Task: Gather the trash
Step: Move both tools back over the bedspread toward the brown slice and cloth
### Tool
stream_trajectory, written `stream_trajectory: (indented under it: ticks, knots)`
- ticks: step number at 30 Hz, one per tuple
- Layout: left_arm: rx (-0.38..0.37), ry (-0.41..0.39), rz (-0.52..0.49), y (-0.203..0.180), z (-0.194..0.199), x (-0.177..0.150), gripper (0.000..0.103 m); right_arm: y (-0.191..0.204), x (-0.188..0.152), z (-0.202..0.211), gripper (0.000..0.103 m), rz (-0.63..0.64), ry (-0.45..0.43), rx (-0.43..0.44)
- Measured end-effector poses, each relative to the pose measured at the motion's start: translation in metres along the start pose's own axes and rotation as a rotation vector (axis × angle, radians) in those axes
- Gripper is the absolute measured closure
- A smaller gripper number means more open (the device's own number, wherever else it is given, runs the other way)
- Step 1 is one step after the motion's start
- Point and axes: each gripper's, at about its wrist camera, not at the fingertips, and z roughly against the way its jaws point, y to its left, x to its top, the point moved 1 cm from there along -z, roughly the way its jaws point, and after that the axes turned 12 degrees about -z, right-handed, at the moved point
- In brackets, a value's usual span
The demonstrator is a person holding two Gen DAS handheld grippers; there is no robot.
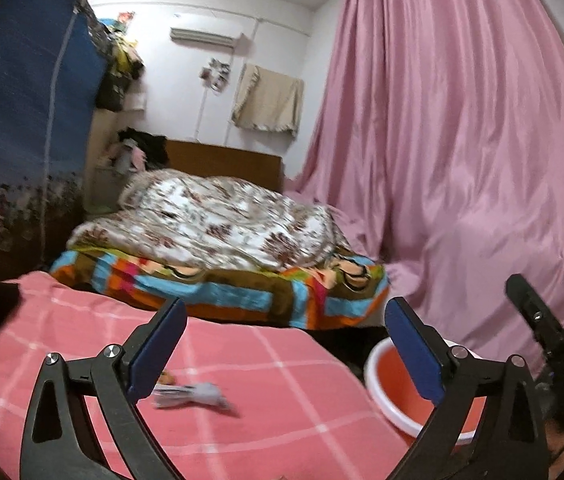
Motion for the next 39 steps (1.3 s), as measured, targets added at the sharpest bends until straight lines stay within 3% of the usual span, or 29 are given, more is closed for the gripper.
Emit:
stream_trajectory:
  ticks: [6, 17, 28, 39]
  knots:
    - [0.091, -0.059, -0.007, 0.029, 0.031, -0.007, 0.005, 0.037, -0.008, 0.007, 0.0, 0.053, -0.051, 0.088]
    - [0.192, -0.101, -0.041, 0.069, 0.066, -0.023, 0.005, 0.077, -0.031, 0.002, 0.0, 0.136, -0.026, 0.177]
    - [0.234, -0.103, -0.061, 0.095, 0.075, -0.034, 0.005, 0.095, -0.051, -0.019, 0.0, 0.183, 0.051, 0.192]
    - [0.231, -0.007, -0.036, 0.121, 0.051, -0.045, 0.005, 0.103, -0.08, -0.061, 0.0, 0.236, 0.211, 0.152]
